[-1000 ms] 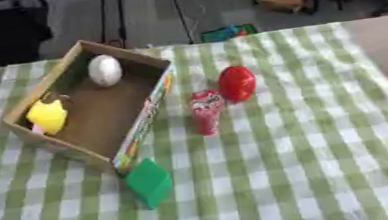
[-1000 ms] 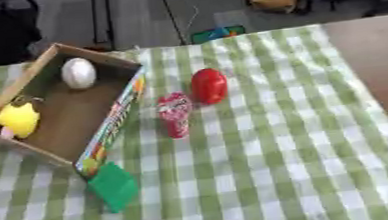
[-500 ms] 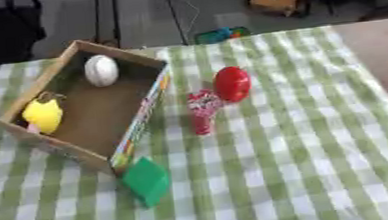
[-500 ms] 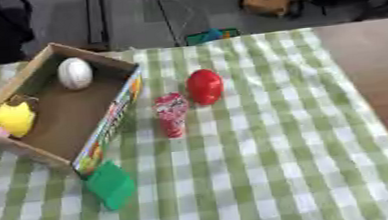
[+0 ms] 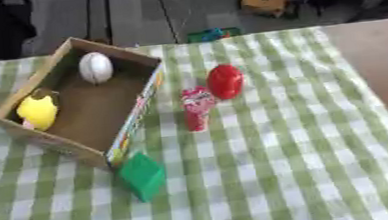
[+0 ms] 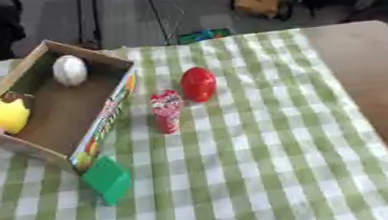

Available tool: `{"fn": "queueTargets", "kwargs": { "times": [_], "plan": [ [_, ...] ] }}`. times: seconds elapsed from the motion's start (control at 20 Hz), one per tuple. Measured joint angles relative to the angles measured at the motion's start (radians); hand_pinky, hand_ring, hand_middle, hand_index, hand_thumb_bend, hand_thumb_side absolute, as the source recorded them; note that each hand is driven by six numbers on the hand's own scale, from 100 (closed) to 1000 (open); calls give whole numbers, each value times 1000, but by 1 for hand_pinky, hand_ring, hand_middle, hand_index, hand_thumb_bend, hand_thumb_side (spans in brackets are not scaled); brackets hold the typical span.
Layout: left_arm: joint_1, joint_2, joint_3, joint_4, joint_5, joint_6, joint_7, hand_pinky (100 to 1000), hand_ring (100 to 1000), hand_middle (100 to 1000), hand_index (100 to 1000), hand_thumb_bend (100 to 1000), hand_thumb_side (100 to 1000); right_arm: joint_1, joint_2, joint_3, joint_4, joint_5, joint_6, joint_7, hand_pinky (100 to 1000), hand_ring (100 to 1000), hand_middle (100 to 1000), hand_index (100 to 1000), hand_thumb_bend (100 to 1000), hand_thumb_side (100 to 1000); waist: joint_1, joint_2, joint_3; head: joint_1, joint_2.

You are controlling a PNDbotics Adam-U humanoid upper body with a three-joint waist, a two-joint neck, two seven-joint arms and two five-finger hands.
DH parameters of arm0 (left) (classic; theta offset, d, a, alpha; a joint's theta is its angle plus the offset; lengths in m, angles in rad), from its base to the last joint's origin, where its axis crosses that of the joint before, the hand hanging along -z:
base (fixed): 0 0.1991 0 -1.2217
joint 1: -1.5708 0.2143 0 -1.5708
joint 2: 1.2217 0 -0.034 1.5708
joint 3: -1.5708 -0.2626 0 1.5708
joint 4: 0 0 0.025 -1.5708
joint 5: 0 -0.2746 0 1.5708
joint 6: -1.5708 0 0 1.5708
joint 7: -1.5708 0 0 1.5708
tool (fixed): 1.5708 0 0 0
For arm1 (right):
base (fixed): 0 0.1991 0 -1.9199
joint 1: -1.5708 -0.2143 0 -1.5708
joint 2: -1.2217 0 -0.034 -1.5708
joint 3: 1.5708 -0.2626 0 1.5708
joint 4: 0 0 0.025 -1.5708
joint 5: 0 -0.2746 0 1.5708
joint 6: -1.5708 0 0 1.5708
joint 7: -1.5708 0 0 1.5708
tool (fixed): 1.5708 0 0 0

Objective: Pick up objects on the table and place them in the box.

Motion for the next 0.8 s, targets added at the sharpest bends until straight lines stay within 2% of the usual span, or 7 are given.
{"fn": "queueTargets", "kwargs": {
  "times": [0.3, 0.35, 0.45, 0.55, 0.8],
  "plan": [
    [-1, 0, -8, 0, 12, 2, -13, 829, 853, 853, 852, 168, 1000, -108, 137, 47, 314, 159, -95, 75, 791, 884, 961, 1000, 100, 821, -1, -1, 17, -25, 1],
    [-1, 0, -11, 0, 14, 1, -15, 830, 853, 851, 852, 167, 1000, -121, 160, 50, 364, 188, -109, 82, 784, 884, 964, 1000, 137, 806, -1, -1, 21, -29, 1],
    [-3, 0, -12, 0, 18, 1, -19, 830, 853, 850, 852, 164, 1000, -143, 204, 48, 457, 242, -133, 87, 780, 886, 964, 1000, 190, 781, -1, -1, 26, -38, 3],
    [-7, -1, -15, 0, 22, 1, -23, 830, 853, 849, 851, 164, 1000, -159, 244, 38, 536, 289, -149, 82, 780, 887, 963, 1000, 198, 776, -1, 0, 30, -43, 5],
    [-15, -2, -19, 0, 29, -1, -30, 830, 853, 847, 849, 159, 1000, -176, 316, 8, 666, 380, -165, 49, 781, 891, 966, 1000, 225, 764, 1, 10, 40, -42, 6]
  ]
}}
